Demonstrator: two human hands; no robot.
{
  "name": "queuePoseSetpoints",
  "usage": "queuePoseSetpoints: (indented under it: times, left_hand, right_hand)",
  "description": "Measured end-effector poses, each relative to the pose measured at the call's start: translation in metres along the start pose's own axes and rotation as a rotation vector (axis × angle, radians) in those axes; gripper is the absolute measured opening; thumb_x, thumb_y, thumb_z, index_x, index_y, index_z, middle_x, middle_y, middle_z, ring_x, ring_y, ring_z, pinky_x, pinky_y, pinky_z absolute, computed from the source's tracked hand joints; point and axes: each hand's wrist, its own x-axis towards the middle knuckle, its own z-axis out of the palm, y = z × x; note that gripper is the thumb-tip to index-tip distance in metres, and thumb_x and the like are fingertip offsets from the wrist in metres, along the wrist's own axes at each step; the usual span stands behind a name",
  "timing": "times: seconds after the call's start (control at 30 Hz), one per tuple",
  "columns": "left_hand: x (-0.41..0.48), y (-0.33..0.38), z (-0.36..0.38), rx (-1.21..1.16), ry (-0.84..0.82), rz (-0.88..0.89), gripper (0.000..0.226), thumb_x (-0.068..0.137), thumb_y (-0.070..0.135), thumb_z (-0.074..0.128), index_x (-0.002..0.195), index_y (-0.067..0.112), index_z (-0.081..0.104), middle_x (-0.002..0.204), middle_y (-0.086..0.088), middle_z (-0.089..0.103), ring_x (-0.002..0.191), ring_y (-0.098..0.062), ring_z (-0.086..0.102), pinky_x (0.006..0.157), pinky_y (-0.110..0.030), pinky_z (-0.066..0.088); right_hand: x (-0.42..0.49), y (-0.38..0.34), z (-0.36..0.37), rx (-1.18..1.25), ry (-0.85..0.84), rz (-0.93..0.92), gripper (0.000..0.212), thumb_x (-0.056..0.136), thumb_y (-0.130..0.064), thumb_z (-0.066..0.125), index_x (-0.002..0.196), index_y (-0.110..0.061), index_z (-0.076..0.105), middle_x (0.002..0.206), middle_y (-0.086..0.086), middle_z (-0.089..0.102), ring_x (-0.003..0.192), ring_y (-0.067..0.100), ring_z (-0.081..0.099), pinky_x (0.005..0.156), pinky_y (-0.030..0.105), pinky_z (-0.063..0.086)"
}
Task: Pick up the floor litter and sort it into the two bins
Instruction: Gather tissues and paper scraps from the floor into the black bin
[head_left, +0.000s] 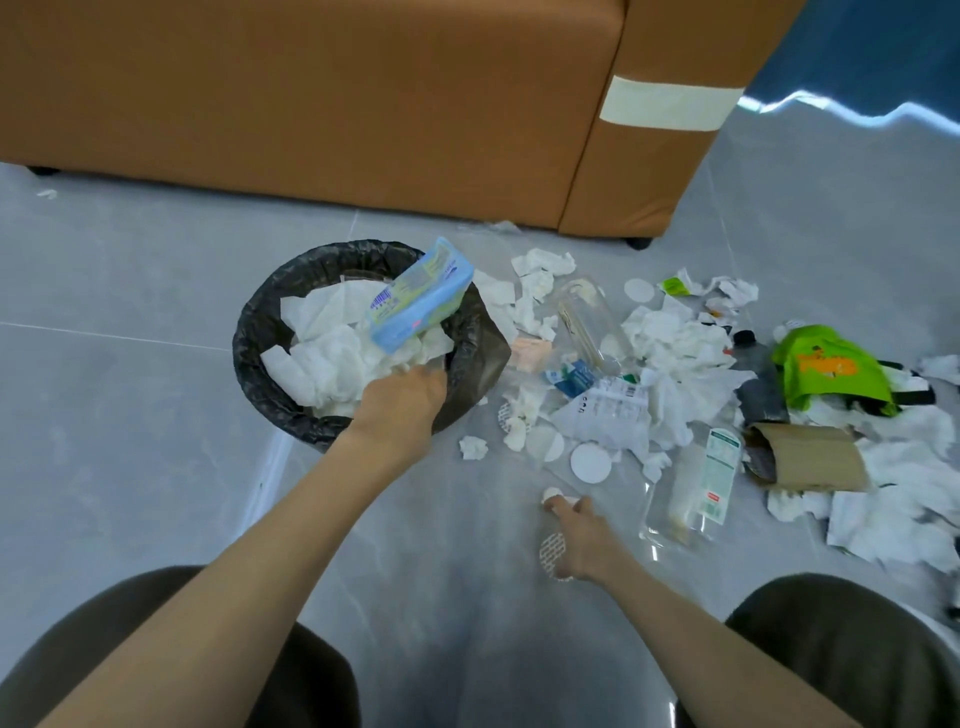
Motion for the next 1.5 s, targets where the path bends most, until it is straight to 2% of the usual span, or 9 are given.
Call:
queuePoseSetpoints:
  times: [0.23, 0.47, 0.57, 0.63, 0.87, 1.03, 1.23, 1.33, 1.5]
  left_hand:
    - [-0.010, 0.010, 0.008, -0.427, -0.078, 0.233, 0.057, 0.084, 0.020, 0.057, 0.137, 0.021, 0.035, 0.119, -0.002, 0.051, 0.104, -0.022, 0.053, 0.076, -0.027, 0.040]
    - [-0.012, 0.011, 0.018, -0.477, -0.113, 0.220, 0.045, 0.091, 0.026, 0.052, 0.134, 0.025, 0.039, 0.120, -0.002, 0.050, 0.102, -0.022, 0.055, 0.082, -0.032, 0.046]
    - [-0.017, 0.012, 0.017, -0.452, -0.111, 0.224, 0.041, 0.096, 0.027, 0.046, 0.136, 0.022, 0.037, 0.123, -0.001, 0.048, 0.106, -0.023, 0.054, 0.081, -0.032, 0.044]
    - [-0.020, 0.012, 0.015, -0.443, -0.093, 0.219, 0.040, 0.097, 0.028, 0.045, 0.136, 0.022, 0.037, 0.124, -0.002, 0.048, 0.108, -0.023, 0.053, 0.082, -0.032, 0.045]
    - [-0.023, 0.006, 0.008, -0.530, -0.128, 0.195, 0.035, 0.092, 0.030, 0.054, 0.127, 0.025, 0.052, 0.116, 0.000, 0.061, 0.104, -0.019, 0.057, 0.087, -0.036, 0.047]
    - [-0.018, 0.004, -0.001, -0.652, -0.184, 0.192, 0.036, 0.095, 0.029, 0.051, 0.131, 0.026, 0.054, 0.124, 0.005, 0.061, 0.108, -0.016, 0.057, 0.096, -0.028, 0.043]
    - [-0.022, -0.007, -0.013, -0.606, -0.119, 0.136, 0.023, 0.093, 0.024, 0.049, 0.111, 0.027, 0.065, 0.107, 0.007, 0.068, 0.095, -0.011, 0.059, 0.087, -0.029, 0.048]
    - [-0.022, -0.029, -0.020, -0.478, 0.020, -0.085, 0.022, 0.094, 0.022, 0.042, 0.098, 0.027, 0.064, 0.101, 0.005, 0.066, 0.089, -0.018, 0.060, 0.076, -0.032, 0.048]
    - [-0.012, -0.052, -0.013, -0.475, 0.360, -0.317, 0.019, 0.096, 0.012, 0.039, 0.109, 0.006, 0.051, 0.111, -0.011, 0.054, 0.100, -0.030, 0.050, 0.075, -0.040, 0.045]
  right_hand:
    - [0.011, 0.001, 0.019, -0.114, 0.042, -0.113, 0.070, 0.077, -0.003, 0.066, 0.138, -0.010, 0.032, 0.137, 0.013, 0.030, 0.119, 0.029, 0.042, 0.092, 0.033, 0.041]
    - [0.014, 0.009, 0.018, 0.036, 0.029, -0.077, 0.018, 0.080, -0.008, 0.064, 0.083, -0.024, 0.056, 0.110, 0.010, 0.056, 0.109, 0.026, 0.055, 0.083, 0.023, 0.041]
    - [0.010, 0.006, 0.014, -0.008, 0.013, -0.128, 0.004, 0.081, -0.015, 0.065, 0.084, -0.017, 0.064, 0.111, 0.009, 0.065, 0.103, 0.024, 0.060, 0.081, 0.022, 0.041]
    - [0.006, 0.000, -0.003, 0.026, 0.041, -0.147, 0.019, 0.082, -0.017, 0.064, 0.068, -0.025, 0.055, 0.104, 0.008, 0.067, 0.098, 0.023, 0.062, 0.077, 0.022, 0.041]
    - [-0.028, -0.018, -0.127, 0.549, 0.533, -0.157, 0.015, 0.081, -0.009, 0.061, 0.074, -0.014, 0.049, 0.064, -0.005, 0.048, 0.057, 0.011, 0.044, 0.052, 0.017, 0.033]
    - [-0.040, -0.068, -0.164, 0.911, 0.463, -0.347, 0.026, 0.078, -0.001, 0.057, 0.068, -0.020, 0.043, 0.066, -0.001, 0.044, 0.060, 0.014, 0.038, 0.056, 0.024, 0.033]
    - [-0.021, -0.122, -0.179, 0.734, 0.346, -0.507, 0.021, 0.079, -0.008, 0.062, 0.077, -0.024, 0.049, 0.069, 0.000, 0.050, 0.063, 0.014, 0.047, 0.063, 0.029, 0.040]
    - [-0.009, -0.137, -0.174, 0.474, 0.334, -0.535, 0.016, 0.081, -0.012, 0.064, 0.085, -0.023, 0.052, 0.066, -0.004, 0.048, 0.060, 0.012, 0.046, 0.060, 0.028, 0.038]
    - [0.001, -0.154, -0.156, 0.116, 0.240, -0.627, 0.011, 0.086, -0.010, 0.059, 0.097, -0.010, 0.057, 0.082, 0.001, 0.059, 0.078, 0.018, 0.056, 0.070, 0.030, 0.043]
